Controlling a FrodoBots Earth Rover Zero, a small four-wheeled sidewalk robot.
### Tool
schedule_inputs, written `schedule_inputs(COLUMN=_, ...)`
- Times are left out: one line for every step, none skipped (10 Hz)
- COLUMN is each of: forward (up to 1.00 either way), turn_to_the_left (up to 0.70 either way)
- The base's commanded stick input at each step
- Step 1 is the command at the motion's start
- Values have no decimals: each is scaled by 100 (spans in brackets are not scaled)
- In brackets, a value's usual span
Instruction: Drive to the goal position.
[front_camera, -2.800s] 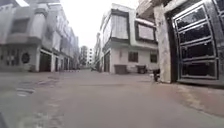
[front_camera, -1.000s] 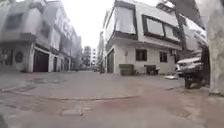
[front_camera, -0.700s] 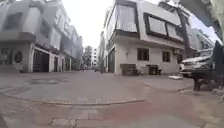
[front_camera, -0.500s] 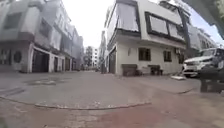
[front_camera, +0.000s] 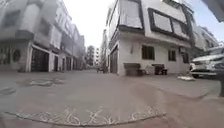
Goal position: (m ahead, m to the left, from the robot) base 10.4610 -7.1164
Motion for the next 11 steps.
schedule_inputs(forward=100, turn_to_the_left=1)
schedule_inputs(forward=100, turn_to_the_left=1)
schedule_inputs(forward=100, turn_to_the_left=1)
schedule_inputs(forward=100, turn_to_the_left=1)
schedule_inputs(forward=100, turn_to_the_left=-11)
schedule_inputs(forward=100, turn_to_the_left=-23)
schedule_inputs(forward=100, turn_to_the_left=-32)
schedule_inputs(forward=100, turn_to_the_left=-34)
schedule_inputs(forward=100, turn_to_the_left=-36)
schedule_inputs(forward=100, turn_to_the_left=-39)
schedule_inputs(forward=100, turn_to_the_left=-39)
